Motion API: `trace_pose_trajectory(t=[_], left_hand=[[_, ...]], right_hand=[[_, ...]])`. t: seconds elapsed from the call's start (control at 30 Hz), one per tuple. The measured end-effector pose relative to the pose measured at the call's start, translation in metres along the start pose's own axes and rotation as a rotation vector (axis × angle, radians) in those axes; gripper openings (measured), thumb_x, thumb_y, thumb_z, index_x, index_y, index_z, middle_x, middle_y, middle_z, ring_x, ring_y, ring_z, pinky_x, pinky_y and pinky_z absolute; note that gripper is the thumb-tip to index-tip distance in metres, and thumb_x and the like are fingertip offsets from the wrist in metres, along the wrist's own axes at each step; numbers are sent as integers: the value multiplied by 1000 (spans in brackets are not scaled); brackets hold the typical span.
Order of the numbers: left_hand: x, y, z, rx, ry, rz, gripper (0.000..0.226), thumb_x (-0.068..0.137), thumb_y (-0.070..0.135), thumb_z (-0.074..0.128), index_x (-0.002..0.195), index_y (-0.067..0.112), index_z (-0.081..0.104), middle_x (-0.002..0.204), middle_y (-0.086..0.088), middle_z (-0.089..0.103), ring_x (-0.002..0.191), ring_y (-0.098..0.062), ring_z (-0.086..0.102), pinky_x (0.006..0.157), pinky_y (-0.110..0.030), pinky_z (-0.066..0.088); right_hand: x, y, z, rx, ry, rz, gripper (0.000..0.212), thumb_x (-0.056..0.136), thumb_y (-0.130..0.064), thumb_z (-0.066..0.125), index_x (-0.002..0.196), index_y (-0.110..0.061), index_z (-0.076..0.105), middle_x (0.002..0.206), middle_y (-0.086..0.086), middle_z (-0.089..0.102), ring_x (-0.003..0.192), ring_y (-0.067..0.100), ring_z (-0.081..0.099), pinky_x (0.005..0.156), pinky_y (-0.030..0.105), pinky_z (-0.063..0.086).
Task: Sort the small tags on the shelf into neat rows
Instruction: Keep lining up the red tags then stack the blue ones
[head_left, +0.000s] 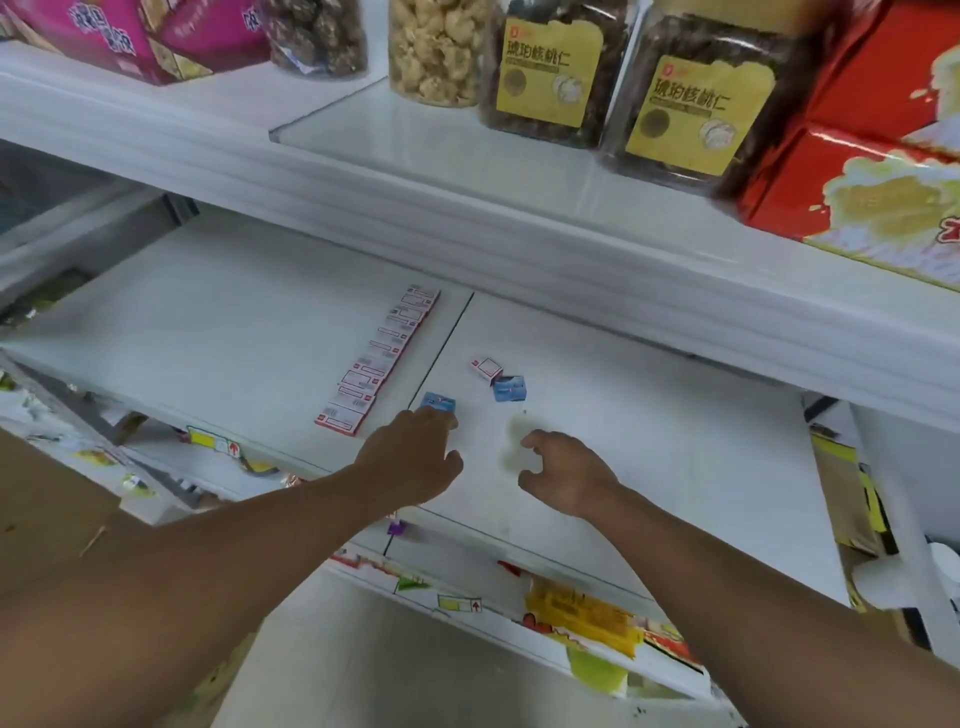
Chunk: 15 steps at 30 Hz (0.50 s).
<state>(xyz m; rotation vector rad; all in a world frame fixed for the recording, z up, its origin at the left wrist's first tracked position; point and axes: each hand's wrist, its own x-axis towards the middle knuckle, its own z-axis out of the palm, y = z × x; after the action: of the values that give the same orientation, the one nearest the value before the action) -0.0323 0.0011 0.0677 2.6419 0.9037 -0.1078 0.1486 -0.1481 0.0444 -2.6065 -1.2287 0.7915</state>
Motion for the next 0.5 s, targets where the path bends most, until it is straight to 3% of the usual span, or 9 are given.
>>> trace_pose_trajectory(t=[0.27,0.4,0.5], left_hand=[[59,6,22,-46,81,-49,45,102,37,54,147,29,55,143,4,59,129,-22,56,99,-43,54],[71,6,41,-99,156,-39,38,103,33,52,140,33,60,139,8,63,127,-18,57,101,-41,54],[80,-1,52,-73,183,17,35,104,32,53,138,33,62,135,8,63,126,-17,56,100,-38,54]], right_hand=[[93,15,-11,-64,153,-132,61,91,-39,67,148,-30,49,143,2,49,126,26,54,98,41,52],[132,18,-8,-65,191,-178,75,88,-33,71,156,-29,40,158,-1,41,137,27,48,103,45,51],[157,19,4,-65,224,-216,66,88,-30,70,150,-26,49,151,0,51,130,25,54,98,42,54]])
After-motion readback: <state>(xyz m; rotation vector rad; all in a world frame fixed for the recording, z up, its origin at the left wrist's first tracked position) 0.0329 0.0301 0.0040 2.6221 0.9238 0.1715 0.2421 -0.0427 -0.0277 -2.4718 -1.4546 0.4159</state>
